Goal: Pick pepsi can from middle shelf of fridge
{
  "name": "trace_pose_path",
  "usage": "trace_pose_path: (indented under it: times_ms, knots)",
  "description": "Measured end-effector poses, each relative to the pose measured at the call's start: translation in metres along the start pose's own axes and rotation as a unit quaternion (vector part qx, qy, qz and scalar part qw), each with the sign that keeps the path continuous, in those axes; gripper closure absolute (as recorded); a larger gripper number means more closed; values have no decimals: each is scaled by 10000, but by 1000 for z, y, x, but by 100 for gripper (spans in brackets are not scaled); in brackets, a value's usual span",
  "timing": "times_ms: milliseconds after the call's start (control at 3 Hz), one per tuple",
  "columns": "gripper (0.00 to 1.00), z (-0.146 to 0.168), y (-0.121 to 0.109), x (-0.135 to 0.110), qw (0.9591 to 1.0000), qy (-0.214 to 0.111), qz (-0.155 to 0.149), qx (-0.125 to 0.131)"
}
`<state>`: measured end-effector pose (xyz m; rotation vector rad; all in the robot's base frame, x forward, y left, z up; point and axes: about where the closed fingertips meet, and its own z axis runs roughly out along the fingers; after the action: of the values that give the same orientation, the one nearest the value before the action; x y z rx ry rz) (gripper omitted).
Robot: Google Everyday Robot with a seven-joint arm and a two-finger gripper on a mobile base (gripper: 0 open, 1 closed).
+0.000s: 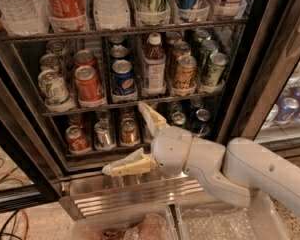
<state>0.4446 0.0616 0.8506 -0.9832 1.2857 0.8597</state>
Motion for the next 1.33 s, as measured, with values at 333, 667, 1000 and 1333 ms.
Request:
trace_pose_path:
  times_ms: [333,667,1000,1333]
  knots:
    - [0,5,9,1,9983,-62,-161,554]
    - [0,7,8,-7,9942,-272,-141,1031]
    - [0,13,5,-10,9928,-253,-160,1164]
    - [0,15,1,-12,9916,-272,-246,1237]
